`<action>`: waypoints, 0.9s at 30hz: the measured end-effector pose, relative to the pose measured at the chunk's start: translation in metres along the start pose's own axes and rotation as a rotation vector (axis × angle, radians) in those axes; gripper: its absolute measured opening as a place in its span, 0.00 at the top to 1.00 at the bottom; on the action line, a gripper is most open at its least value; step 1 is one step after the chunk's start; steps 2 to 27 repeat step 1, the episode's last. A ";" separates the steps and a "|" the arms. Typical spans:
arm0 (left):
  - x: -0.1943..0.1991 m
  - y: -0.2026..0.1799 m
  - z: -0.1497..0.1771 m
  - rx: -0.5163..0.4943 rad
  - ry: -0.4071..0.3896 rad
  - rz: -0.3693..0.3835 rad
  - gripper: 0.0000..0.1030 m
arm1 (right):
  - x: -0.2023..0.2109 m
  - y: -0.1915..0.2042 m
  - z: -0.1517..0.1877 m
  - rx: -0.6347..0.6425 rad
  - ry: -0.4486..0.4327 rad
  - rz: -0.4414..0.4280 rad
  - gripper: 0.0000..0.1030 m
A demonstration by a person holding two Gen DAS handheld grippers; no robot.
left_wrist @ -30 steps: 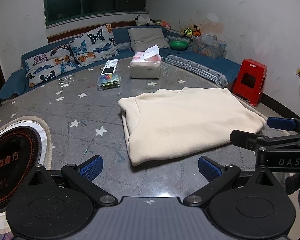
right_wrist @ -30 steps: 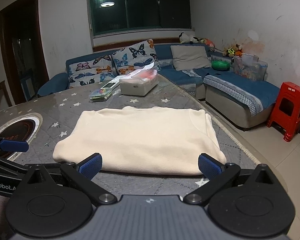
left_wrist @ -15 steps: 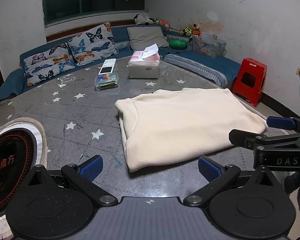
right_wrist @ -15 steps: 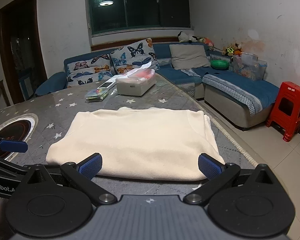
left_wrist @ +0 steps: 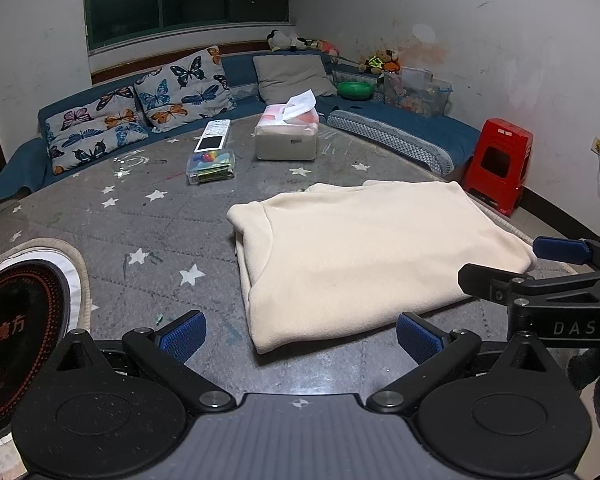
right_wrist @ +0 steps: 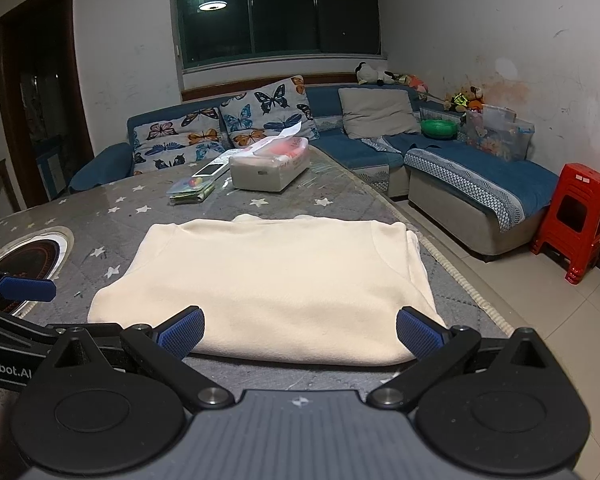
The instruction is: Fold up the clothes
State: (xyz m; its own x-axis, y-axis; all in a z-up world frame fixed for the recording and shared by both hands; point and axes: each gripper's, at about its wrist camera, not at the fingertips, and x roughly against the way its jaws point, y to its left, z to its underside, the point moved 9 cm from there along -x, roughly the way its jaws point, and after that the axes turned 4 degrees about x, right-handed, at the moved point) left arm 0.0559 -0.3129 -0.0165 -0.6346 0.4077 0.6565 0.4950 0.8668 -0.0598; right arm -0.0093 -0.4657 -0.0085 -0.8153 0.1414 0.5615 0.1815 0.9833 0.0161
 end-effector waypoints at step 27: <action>0.000 0.001 0.000 0.002 0.001 0.000 0.00 | 0.000 0.000 0.000 0.000 0.001 -0.001 0.00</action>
